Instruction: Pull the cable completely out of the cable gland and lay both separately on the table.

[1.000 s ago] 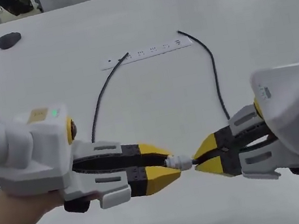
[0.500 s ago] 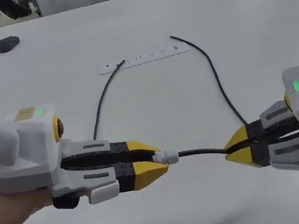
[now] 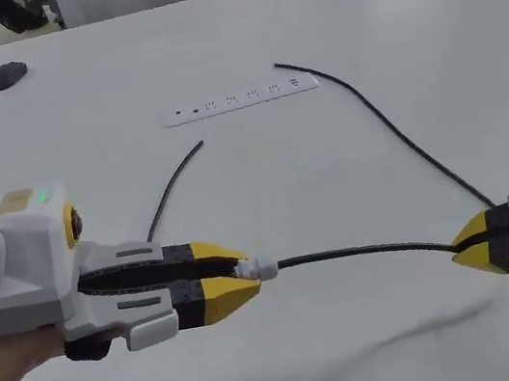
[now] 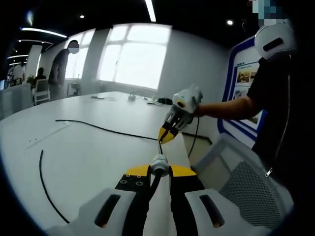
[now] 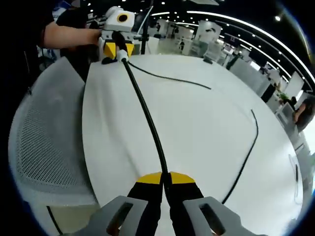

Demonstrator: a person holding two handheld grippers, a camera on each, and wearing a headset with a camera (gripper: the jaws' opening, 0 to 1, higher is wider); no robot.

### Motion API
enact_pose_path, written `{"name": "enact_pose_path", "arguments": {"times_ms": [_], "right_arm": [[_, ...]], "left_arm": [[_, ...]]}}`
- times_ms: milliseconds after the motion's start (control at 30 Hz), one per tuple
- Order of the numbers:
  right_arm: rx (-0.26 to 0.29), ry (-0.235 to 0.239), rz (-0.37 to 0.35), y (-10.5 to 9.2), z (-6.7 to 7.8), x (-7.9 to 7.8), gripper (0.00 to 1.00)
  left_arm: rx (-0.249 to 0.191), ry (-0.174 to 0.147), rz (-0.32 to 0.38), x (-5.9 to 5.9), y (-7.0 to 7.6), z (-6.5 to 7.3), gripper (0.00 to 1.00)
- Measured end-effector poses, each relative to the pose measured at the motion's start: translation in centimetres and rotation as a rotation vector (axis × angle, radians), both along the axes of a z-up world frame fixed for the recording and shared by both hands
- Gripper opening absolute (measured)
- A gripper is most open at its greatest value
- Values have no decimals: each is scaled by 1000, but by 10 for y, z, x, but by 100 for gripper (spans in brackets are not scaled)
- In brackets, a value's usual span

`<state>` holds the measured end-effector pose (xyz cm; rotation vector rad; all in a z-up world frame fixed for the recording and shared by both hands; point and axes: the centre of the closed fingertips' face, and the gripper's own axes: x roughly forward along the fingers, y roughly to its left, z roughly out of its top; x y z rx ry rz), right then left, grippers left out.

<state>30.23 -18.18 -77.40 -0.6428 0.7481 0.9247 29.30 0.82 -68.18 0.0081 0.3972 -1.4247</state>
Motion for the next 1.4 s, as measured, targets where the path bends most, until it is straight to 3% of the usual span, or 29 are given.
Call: {"name": "enact_pose_path", "arguments": {"times_ms": [133, 267, 400, 567, 633, 700, 767, 867, 900, 967, 1033, 1233, 1400], "right_arm": [[-26, 31, -6, -11, -17, -4, 0], [-68, 45, -21, -24, -25, -5, 0], [-51, 51, -36, -26, -24, -3, 0], [-87, 75, -31, -28, -32, -5, 0], [-101, 60, -11, -29, -32, -5, 0], [-101, 74, -12, -30, -33, -7, 0], [-82, 133, -57, -31, -33, -13, 0], [-52, 115, -46, -29, -24, -13, 3], [-9, 108, -58, -22, -20, -11, 8], [43, 164, -69, -13, -14, -17, 23], [35, 133, -31, -3, -6, -16, 28], [193, 53, 95, 64, 47, -14, 23], [190, 16, 228, 108, 73, -17, 19]], "left_arm": [[4, 5, 2, 0, 1, -2, 14], [-9, 7, 20, 4, 5, -1, 14], [6, 12, 19, 4, 5, -5, 14], [11, 32, 17, 4, 1, -8, 14], [15, 23, 24, 5, 0, -9, 14], [12, 22, 30, 7, 0, -8, 14], [16, 16, 29, 7, -1, -9, 14], [11, 15, 37, 9, -1, -7, 14], [8, 15, 39, 9, -1, -6, 14], [14, 8, 39, 10, -1, -7, 14], [15, 5, 34, 9, -2, -7, 14], [1, -8, 28, 7, -8, 2, 14], [13, -22, 5, 4, -13, 3, 14]]}}
